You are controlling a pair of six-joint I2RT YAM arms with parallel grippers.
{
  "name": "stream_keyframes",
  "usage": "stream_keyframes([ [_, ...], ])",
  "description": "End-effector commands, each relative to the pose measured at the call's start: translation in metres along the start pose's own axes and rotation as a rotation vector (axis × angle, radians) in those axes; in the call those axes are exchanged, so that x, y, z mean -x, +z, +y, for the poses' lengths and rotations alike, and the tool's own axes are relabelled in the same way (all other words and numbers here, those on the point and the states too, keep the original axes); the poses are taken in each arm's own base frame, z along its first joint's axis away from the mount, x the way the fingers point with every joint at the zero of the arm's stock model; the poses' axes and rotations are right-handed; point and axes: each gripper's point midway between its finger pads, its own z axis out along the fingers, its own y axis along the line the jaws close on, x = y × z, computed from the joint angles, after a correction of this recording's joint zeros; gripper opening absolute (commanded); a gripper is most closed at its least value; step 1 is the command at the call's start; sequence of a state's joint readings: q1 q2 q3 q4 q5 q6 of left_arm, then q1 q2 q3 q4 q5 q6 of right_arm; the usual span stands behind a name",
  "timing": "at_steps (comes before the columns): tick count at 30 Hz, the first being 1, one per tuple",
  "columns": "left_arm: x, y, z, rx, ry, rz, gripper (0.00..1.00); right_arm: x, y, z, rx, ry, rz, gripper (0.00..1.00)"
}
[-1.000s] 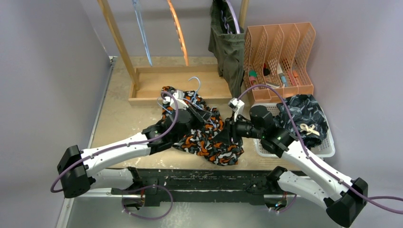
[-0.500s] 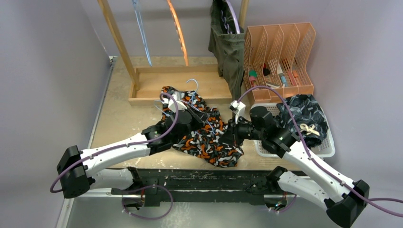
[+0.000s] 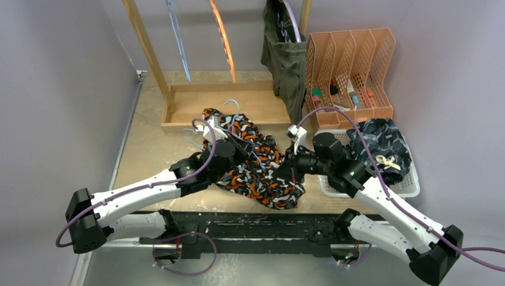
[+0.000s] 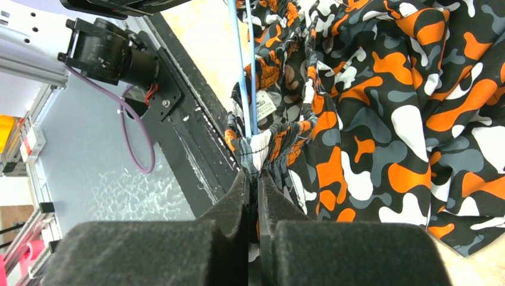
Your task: Remove the shorts from the hanger
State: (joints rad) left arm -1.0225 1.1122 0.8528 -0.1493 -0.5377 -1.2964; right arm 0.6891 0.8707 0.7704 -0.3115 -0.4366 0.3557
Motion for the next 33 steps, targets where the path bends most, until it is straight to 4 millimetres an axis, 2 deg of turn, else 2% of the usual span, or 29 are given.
stream_keyframes([
  [1,0.036,-0.014,-0.003,0.023,-0.001,-0.12,0.0,0.003,-0.002,-0.001,-0.016,-0.015,0.009,0.0],
  [11,0.063,-0.035,0.019,0.063,-0.054,-0.217,0.0,-0.012,0.002,0.0,0.016,-0.011,0.085,0.0],
  [17,0.074,-0.042,0.027,0.113,-0.01,-0.251,0.0,-0.001,-0.006,0.018,0.097,-0.052,0.036,0.0],
  [20,0.077,-0.045,0.03,0.125,0.0,-0.26,0.0,0.004,-0.008,0.019,0.091,-0.044,0.012,0.0],
  [24,0.092,-0.058,0.041,0.179,0.028,-0.308,0.0,0.019,-0.011,-0.016,-0.143,0.034,-0.067,0.0],
  [28,0.123,-0.087,0.05,0.207,0.025,-0.401,0.0,0.041,-0.026,-0.042,-0.34,0.111,-0.184,0.0],
  [31,0.153,-0.118,0.055,0.228,0.038,-0.483,0.0,0.066,-0.041,-0.036,-0.368,0.094,-0.249,0.0],
  [33,0.166,-0.133,0.057,0.227,0.037,-0.512,0.0,0.079,-0.046,-0.03,-0.356,0.058,-0.284,0.0],
])
